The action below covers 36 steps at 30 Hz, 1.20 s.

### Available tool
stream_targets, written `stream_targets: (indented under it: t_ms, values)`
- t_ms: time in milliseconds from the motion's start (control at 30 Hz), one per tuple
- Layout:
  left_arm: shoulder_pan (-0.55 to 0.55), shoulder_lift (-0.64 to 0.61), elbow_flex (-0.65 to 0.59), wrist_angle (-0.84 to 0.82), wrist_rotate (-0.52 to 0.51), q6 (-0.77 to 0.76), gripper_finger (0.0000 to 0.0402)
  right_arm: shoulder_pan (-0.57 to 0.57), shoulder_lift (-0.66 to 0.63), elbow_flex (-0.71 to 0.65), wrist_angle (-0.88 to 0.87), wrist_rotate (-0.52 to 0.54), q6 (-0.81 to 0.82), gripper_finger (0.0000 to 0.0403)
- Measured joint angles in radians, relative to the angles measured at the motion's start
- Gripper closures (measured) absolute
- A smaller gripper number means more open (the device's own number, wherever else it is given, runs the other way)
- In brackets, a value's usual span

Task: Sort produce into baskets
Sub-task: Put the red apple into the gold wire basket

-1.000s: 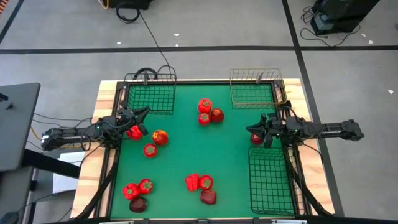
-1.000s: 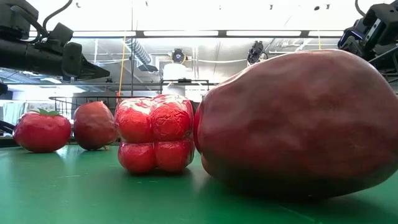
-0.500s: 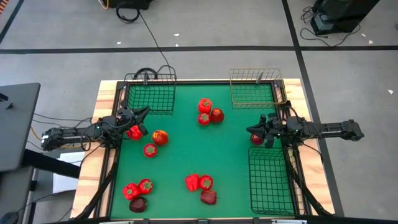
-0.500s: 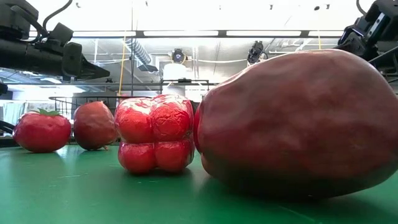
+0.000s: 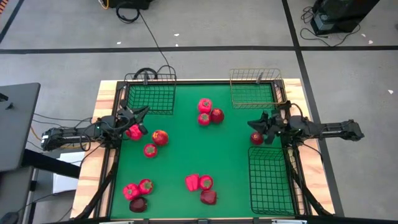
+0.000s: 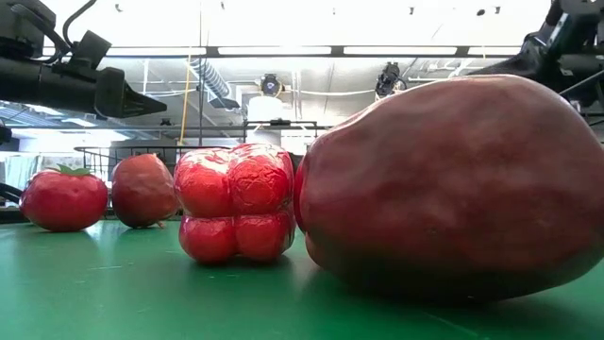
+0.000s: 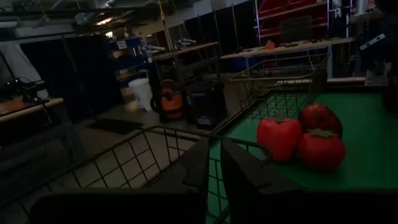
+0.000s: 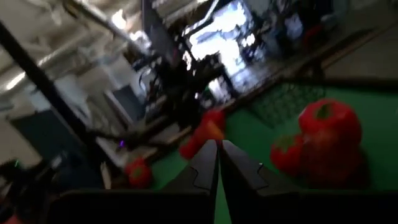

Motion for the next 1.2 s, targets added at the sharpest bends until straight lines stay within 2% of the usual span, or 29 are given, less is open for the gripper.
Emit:
stream_targets:
  t_ms: [100,233,300,467,567,733,800,900,967,1100,1200]
  values:
    - [0.000,0.000,0.000,0.000,0.000,-0.042,0.0355,0.000,0.000,0.001,0.061,0.064,-0.070,0.0371]
    - [0.000,0.000,0.000,0.000,0.000,-0.129,0.0355,-0.003,0.006,0.001,0.082,0.312,-0.104,0.0371]
    - [0.000,0.000,0.000,0.001,-0.001,-0.161,0.0355,-0.011,0.012,0.016,0.062,0.384,-0.073,0.0370]
    - [0.000,0.000,0.000,0.010,-0.001,-0.173,0.0355,-0.022,0.075,0.156,-0.127,0.256,-0.004,0.0352]
    - [0.000,0.000,0.000,0.010,-0.001,-0.173,0.0355,-0.014,0.164,0.228,-0.144,0.178,0.005,0.0332]
    - [0.000,0.000,0.000,0.008,0.009,-0.185,0.0355,0.007,0.368,0.399,-0.181,0.143,-0.021,0.0296]
    - [0.000,0.000,0.000,0.006,0.087,-0.199,0.0355,0.019,0.457,0.489,-0.244,0.139,-0.035,0.0280]
    - [0.000,0.001,0.000,0.004,0.213,-0.200,0.0355,0.041,0.582,0.648,-0.411,0.135,-0.033,0.0253]
    - [0.000,0.003,0.000,0.004,0.251,-0.200,0.0355,0.048,0.659,0.768,-0.597,0.111,0.035,0.0235]
    - [0.000,0.009,0.000,0.001,0.302,-0.200,0.0355,0.034,0.788,0.972,-0.934,-0.056,0.234,0.0212]
    - [0.000,0.012,0.000,-0.006,0.354,-0.200,0.0355,0.024,0.851,1.059,-1.021,-0.071,0.241,0.0205]
